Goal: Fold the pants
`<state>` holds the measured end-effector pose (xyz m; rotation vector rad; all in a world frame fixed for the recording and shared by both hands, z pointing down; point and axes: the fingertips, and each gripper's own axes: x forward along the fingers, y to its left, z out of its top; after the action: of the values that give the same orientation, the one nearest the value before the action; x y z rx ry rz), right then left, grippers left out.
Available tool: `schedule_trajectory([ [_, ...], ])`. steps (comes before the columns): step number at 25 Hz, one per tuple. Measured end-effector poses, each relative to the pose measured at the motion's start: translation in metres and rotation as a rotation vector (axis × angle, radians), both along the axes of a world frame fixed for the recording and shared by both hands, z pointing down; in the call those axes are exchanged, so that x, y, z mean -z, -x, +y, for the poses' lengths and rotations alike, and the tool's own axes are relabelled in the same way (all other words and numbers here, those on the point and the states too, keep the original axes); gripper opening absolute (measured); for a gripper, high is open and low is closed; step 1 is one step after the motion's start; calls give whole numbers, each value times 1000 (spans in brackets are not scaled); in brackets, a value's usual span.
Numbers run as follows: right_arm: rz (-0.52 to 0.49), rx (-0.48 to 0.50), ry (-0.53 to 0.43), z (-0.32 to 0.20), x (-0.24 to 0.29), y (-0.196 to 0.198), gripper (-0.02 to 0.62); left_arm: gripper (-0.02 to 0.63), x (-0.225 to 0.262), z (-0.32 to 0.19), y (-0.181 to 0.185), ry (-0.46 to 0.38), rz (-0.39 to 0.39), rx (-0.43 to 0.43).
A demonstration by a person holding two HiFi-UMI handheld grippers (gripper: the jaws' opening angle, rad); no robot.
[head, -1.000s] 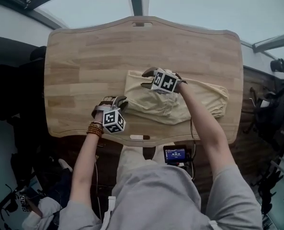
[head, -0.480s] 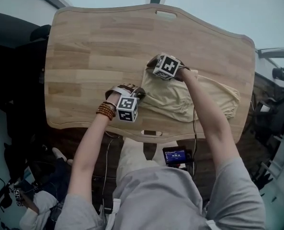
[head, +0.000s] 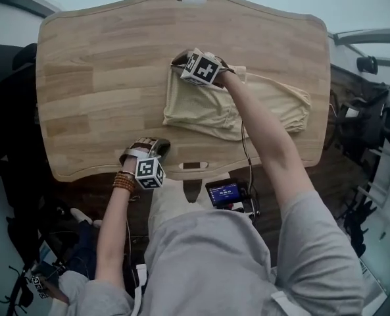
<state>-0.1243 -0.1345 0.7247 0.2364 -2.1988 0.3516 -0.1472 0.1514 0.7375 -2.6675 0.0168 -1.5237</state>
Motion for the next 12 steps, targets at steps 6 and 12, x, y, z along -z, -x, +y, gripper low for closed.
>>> schedule_trajectory([
  [6,-191,-385,-168,4,86,-119,140,9,46,-64,-11,-62,80,317],
  [12,-4,-867,-162,120,57,-365,138,9,50,-119,-149,-144,100,221],
])
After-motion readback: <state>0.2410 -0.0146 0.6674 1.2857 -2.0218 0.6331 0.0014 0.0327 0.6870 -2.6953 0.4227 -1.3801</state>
